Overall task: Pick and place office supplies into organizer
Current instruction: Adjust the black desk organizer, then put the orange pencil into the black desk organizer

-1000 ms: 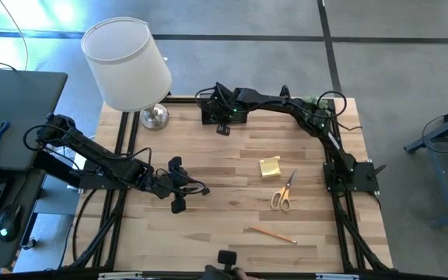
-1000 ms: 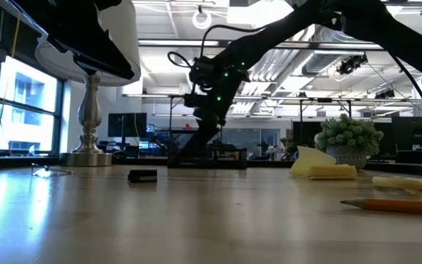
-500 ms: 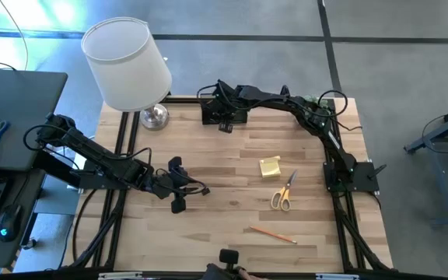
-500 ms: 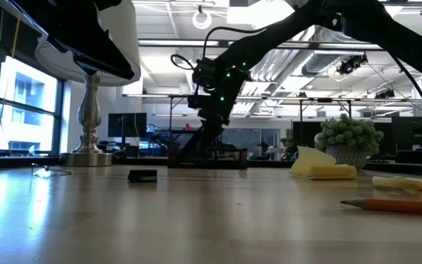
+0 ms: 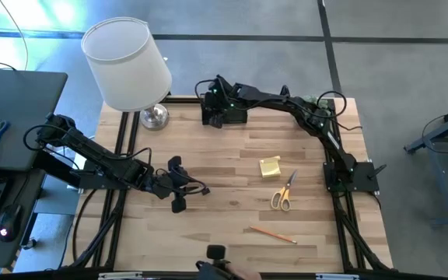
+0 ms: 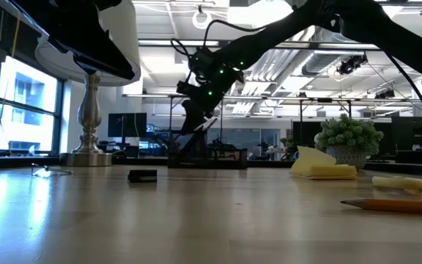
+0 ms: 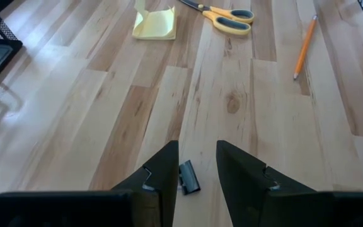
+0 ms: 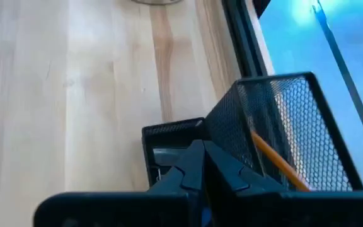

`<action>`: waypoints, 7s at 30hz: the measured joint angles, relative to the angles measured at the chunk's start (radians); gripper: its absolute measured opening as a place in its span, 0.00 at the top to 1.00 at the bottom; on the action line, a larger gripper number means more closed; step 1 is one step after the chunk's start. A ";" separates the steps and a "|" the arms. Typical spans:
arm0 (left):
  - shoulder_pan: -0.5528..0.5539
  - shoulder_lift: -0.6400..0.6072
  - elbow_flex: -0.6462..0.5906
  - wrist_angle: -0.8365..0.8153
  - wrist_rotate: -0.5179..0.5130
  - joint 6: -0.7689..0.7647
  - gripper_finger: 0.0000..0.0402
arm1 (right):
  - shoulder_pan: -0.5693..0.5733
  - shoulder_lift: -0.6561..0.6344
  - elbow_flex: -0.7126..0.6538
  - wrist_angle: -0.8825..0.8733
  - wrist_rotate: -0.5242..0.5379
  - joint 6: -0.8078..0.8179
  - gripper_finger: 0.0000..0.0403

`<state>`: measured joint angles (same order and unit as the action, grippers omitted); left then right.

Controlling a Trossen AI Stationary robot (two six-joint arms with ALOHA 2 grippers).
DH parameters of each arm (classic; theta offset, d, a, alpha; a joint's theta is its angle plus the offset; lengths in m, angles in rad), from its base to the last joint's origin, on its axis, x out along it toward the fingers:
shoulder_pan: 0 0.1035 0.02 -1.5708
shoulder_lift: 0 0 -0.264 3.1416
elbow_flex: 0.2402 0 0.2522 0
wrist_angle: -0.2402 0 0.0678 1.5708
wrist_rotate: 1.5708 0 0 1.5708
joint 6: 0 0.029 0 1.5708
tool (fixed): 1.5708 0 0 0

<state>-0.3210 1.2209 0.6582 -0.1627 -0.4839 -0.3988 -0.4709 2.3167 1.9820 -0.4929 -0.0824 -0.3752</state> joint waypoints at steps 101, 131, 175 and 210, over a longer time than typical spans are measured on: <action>-0.030 0.000 0.000 0.018 -0.036 -0.097 0.76 | 0.392 -0.957 -0.990 -0.155 0.110 0.602 1.00; -0.013 0.085 0.000 0.364 0.095 0.015 0.76 | 1.254 -1.152 -1.327 0.064 0.728 1.255 1.00; -0.012 0.085 0.000 0.577 0.068 0.422 0.76 | 1.627 -0.507 -1.206 0.400 0.851 1.596 0.71; 0.059 0.085 0.001 0.640 0.163 0.450 0.76 | 1.731 -0.387 -1.003 -0.180 0.990 2.004 0.76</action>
<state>-0.2619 1.3064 0.6590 0.4775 -0.3213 0.0513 1.2601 1.9301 0.9788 -0.6730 0.9074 1.6285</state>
